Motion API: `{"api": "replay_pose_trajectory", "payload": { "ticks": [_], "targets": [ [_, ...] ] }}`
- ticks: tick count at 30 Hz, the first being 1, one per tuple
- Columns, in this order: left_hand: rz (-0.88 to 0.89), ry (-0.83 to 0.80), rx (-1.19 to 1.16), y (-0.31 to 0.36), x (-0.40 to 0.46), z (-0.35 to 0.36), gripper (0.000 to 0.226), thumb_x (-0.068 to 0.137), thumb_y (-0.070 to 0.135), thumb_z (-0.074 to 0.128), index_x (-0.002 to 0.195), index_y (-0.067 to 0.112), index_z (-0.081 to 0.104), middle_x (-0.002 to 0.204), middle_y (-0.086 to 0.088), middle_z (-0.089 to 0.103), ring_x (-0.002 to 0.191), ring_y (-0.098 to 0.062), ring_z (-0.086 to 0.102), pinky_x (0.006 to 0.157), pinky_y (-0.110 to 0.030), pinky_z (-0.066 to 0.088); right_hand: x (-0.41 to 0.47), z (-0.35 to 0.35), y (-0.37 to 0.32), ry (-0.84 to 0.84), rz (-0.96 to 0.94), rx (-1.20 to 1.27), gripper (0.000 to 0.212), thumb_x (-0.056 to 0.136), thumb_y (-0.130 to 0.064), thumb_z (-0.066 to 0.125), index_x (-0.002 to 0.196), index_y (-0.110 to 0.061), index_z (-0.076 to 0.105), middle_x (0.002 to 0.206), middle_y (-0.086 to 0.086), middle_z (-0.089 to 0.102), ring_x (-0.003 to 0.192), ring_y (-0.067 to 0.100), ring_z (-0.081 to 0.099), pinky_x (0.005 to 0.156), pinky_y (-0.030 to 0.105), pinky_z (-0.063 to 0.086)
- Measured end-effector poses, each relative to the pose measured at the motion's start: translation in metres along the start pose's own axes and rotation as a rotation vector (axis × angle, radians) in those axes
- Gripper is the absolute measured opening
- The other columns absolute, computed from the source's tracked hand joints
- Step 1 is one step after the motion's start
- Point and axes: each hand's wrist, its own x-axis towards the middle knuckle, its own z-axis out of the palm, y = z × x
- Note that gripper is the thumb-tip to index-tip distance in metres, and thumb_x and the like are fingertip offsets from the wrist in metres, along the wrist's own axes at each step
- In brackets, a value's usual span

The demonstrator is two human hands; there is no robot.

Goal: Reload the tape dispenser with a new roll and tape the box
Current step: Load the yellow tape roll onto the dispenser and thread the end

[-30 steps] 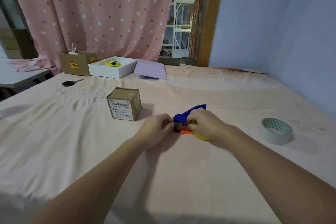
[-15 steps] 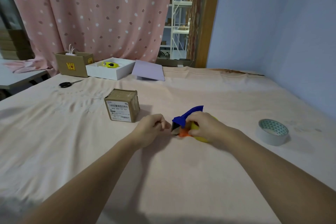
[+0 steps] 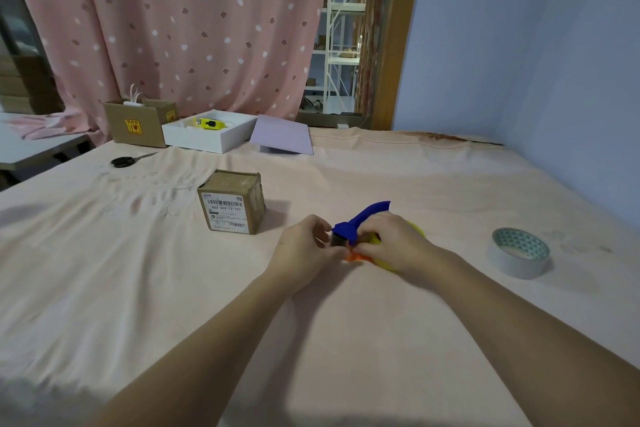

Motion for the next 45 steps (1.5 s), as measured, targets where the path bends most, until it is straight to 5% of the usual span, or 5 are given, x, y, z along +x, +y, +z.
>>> {"api": "replay_pose_trajectory", "payload": {
  "ticks": [12, 16, 26, 38, 45],
  "targets": [
    [-0.074, 0.104, -0.051, -0.003, -0.001, 0.010, 0.029, 0.075, 0.029, 0.089, 0.065, 0.022, 0.062, 0.070, 0.005, 0.068, 0.066, -0.010, 0.058, 0.056, -0.022, 0.040, 0.004, 0.001, 0.000, -0.018, -0.008, -0.059, 0.013, 0.080, -0.042, 0.067, 0.085, -0.030, 0.071, 0.085, -0.015, 0.066, 0.084, 0.012, 0.060, 0.077, 0.041, 0.053],
    [-0.059, 0.046, -0.144, -0.010, 0.003, 0.008, 0.026, 0.077, 0.020, 0.088, 0.068, 0.015, 0.064, 0.085, 0.000, 0.075, 0.083, -0.020, 0.069, 0.072, -0.032, 0.054, 0.003, -0.001, 0.000, -0.036, 0.004, -0.055, 0.020, 0.078, -0.044, 0.073, 0.094, -0.033, 0.070, 0.095, -0.016, 0.064, 0.092, 0.012, 0.058, 0.083, 0.037, 0.050],
    [0.032, -0.050, -0.166, -0.023, 0.013, -0.005, 0.032, 0.084, 0.008, 0.081, 0.067, 0.012, 0.053, 0.090, 0.008, 0.081, 0.080, -0.001, 0.073, 0.068, -0.020, 0.048, 0.003, 0.003, -0.002, -0.067, 0.001, -0.017, 0.019, 0.073, -0.038, 0.070, 0.089, -0.030, 0.065, 0.094, -0.010, 0.063, 0.092, 0.018, 0.058, 0.082, 0.040, 0.052],
    [-0.015, -0.086, -0.376, -0.033, 0.016, -0.016, 0.033, 0.086, 0.002, 0.078, 0.072, 0.009, 0.049, 0.092, -0.008, 0.081, 0.093, -0.033, 0.077, 0.087, -0.048, 0.058, -0.004, -0.005, 0.001, -0.097, -0.035, 0.074, 0.016, 0.073, -0.026, 0.071, 0.085, -0.033, 0.062, 0.096, -0.014, 0.063, 0.095, 0.009, 0.053, 0.077, 0.027, 0.044],
    [-0.063, -0.167, -0.382, -0.033, 0.014, -0.026, 0.022, 0.078, -0.002, 0.084, 0.092, 0.009, 0.070, 0.078, -0.007, 0.072, 0.067, -0.015, 0.068, 0.073, -0.029, 0.056, 0.001, 0.002, 0.000, -0.048, -0.040, 0.024, 0.013, 0.089, -0.025, 0.056, 0.084, -0.020, 0.067, 0.090, -0.005, 0.065, 0.088, 0.018, 0.056, 0.079, 0.042, 0.049]
  ]
}}
